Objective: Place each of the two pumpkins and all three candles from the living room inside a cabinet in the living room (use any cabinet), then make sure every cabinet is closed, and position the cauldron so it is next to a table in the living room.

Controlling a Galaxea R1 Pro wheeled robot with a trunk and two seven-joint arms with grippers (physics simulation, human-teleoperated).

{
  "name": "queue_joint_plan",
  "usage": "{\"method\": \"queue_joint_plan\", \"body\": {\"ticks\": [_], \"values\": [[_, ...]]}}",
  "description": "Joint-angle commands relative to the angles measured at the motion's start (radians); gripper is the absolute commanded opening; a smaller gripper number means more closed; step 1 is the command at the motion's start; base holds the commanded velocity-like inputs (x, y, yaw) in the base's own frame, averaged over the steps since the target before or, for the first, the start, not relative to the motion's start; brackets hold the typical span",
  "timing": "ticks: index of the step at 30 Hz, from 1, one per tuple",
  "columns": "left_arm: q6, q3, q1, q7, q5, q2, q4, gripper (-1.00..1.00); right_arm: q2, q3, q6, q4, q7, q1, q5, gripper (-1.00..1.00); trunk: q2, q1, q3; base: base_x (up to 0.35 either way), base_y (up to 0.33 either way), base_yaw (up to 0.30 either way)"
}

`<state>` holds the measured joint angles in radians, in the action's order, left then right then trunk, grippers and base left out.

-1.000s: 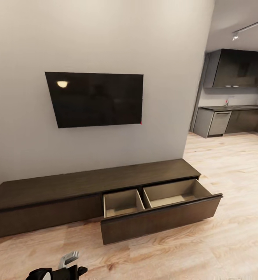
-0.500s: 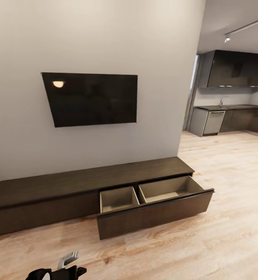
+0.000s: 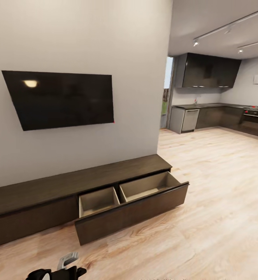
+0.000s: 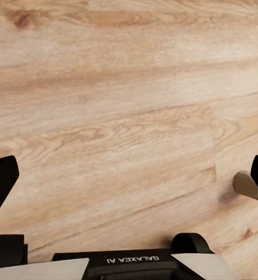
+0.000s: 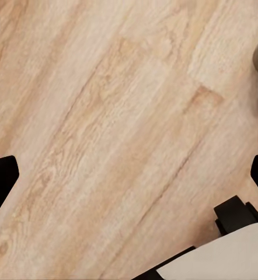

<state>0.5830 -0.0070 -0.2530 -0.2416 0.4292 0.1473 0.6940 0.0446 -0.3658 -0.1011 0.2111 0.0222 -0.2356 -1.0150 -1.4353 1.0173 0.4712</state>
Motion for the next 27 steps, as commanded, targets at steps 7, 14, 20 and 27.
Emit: {"method": "queue_joint_plan", "body": {"ticks": [7,14,20,27], "values": [[0.005,-0.001,0.0,0.0,0.005,0.001,0.001,1.0,0.001,-0.009,-0.002,0.001,0.002,-0.001,-0.01,1.0,-0.001,0.0,0.001,0.0,-0.236,-0.291],[0.005,-0.001,0.0,0.0,0.005,0.001,0.0,1.0,0.001,-0.009,-0.002,0.0,0.002,-0.001,-0.01,1.0,-0.001,0.0,0.001,0.0,-0.027,-0.291],[0.005,-0.001,0.0,0.0,0.005,0.001,-0.001,1.0,0.001,-0.009,-0.002,-0.001,0.002,-0.001,-0.01,1.0,-0.001,0.0,0.001,-0.003,-0.001,-0.291],[0.005,0.0,0.0,0.0,0.005,0.002,-0.001,1.0,0.001,-0.008,-0.002,-0.001,0.002,-0.001,-0.011,1.0,-0.001,0.0,0.001,-0.111,0.0,-0.291]]}}
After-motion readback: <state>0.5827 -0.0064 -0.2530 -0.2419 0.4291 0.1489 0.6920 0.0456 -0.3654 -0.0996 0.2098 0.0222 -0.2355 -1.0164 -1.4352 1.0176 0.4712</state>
